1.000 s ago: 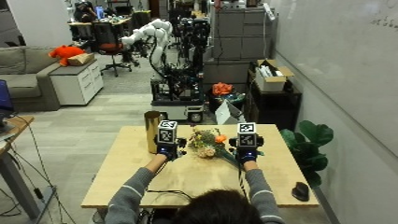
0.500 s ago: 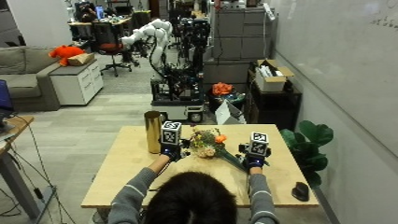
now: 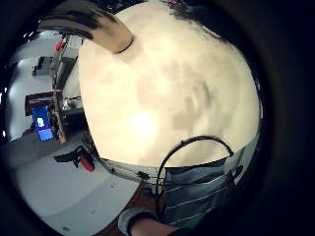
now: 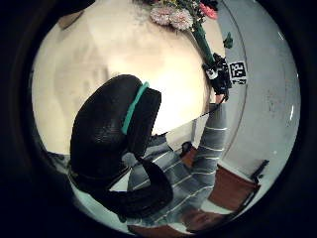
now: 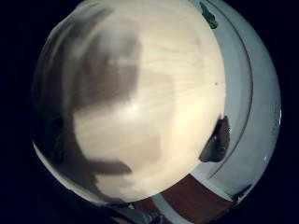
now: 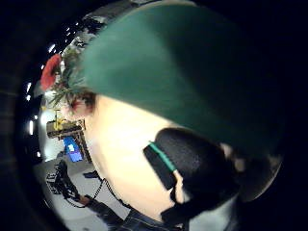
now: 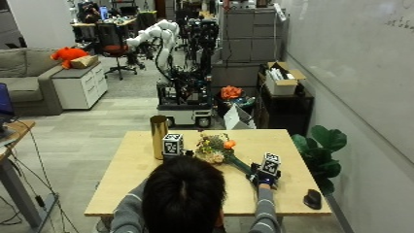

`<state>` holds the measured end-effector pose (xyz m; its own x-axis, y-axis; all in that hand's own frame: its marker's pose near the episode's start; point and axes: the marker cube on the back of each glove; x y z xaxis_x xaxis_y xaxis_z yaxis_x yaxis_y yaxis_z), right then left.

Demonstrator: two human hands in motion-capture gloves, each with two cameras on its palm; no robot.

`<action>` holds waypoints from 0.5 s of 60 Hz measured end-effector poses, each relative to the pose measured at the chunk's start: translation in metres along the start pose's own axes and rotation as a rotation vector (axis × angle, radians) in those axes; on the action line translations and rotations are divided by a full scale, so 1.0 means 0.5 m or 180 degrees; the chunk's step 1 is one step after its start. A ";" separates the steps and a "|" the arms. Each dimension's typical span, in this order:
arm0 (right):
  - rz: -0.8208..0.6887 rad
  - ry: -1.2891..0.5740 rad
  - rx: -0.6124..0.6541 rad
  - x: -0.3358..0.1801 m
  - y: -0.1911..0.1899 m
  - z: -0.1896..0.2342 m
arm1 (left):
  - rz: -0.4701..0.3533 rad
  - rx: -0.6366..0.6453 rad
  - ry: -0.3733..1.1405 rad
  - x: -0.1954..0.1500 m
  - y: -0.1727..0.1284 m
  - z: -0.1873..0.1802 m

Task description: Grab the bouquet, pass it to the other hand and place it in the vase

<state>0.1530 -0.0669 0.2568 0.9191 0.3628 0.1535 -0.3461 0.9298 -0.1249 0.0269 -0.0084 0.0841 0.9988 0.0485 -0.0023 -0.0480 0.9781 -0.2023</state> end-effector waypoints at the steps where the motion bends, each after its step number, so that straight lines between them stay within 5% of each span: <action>1: -0.0053 -0.0101 0.0041 -0.002 -0.004 0.000 | 0.0049 -0.0047 0.0019 0.001 0.003 0.001; 5: -0.0751 -0.0600 -0.0169 -0.030 0.006 0.003 | 0.0398 -0.0372 0.0161 0.011 0.024 0.007; 12: -0.0658 -0.0457 0.0428 -0.038 -0.021 -0.011 | 0.0382 -0.0275 0.0183 -0.006 -0.017 0.018; 15: -0.0341 -0.0212 0.0489 -0.027 -0.019 -0.015 | 0.0115 -0.0172 0.0121 -0.009 0.000 0.006; 21: -0.0613 -0.0239 0.0538 -0.062 -0.018 -0.021 | -0.0273 -0.0297 -0.0025 -0.028 0.005 0.004; 26: -0.0526 0.0035 0.1265 -0.067 -0.050 -0.054 | -0.0175 -0.0090 0.0064 -0.032 0.002 -0.006; 30: -0.0049 0.0452 0.1190 -0.048 -0.036 -0.063 | -0.0419 -0.0074 0.0038 -0.051 -0.003 -0.010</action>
<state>0.1430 -0.0941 0.2246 0.9325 0.3610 0.0123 -0.3528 0.9029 0.2457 0.0018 -0.0122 0.0794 0.9965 -0.0824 0.0143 0.0835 0.9710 -0.2242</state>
